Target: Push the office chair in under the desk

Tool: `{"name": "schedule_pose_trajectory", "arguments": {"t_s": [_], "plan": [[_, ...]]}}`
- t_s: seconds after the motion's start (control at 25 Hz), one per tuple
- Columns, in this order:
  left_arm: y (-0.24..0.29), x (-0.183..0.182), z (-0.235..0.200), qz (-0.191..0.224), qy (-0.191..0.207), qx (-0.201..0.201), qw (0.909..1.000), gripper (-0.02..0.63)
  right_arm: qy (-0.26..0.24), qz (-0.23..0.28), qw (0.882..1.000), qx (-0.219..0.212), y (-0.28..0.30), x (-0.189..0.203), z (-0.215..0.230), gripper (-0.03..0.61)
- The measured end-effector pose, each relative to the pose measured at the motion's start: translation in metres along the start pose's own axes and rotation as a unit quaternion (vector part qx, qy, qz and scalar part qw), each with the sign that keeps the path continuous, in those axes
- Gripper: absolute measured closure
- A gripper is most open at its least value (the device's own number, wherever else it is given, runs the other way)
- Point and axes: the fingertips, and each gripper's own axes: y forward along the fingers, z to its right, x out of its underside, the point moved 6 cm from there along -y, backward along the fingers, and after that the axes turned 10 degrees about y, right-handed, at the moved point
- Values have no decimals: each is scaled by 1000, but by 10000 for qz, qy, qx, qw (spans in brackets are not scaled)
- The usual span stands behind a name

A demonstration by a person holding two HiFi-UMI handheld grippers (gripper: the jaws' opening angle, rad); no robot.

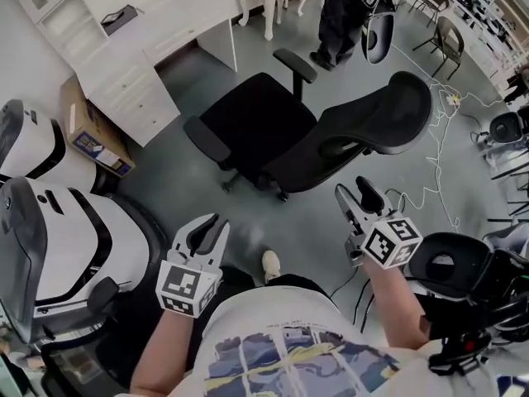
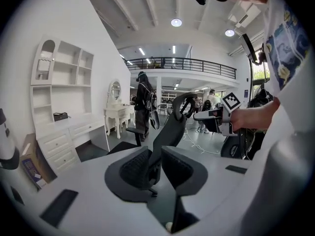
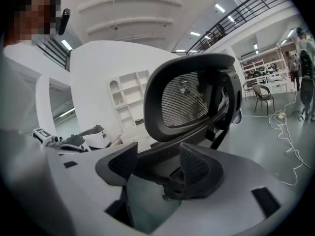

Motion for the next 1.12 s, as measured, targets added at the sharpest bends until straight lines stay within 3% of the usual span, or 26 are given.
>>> {"name": "schedule_pose_trajectory", "arguments": {"t_s": [0.28,0.52,0.68,0.84,1.12], "plan": [[58,26,-56,-369,129,366,9986,499,865,24,9948,534,33,-5,17,297],[104,51,-111,-563,269,939,9936,466,1600,286,9781,1300,41,-5,22,291],[131,69,-148,-644,369,1372,9878,448,1747,472,9673,1776,40,-4,18,290],[151,88,-178,-770,499,1849,9785,433,1787,473,9583,2177,36,0,7,344],[182,112,-212,-1050,792,2369,9626,418,1793,416,9458,2674,41,5,-4,336]]}}
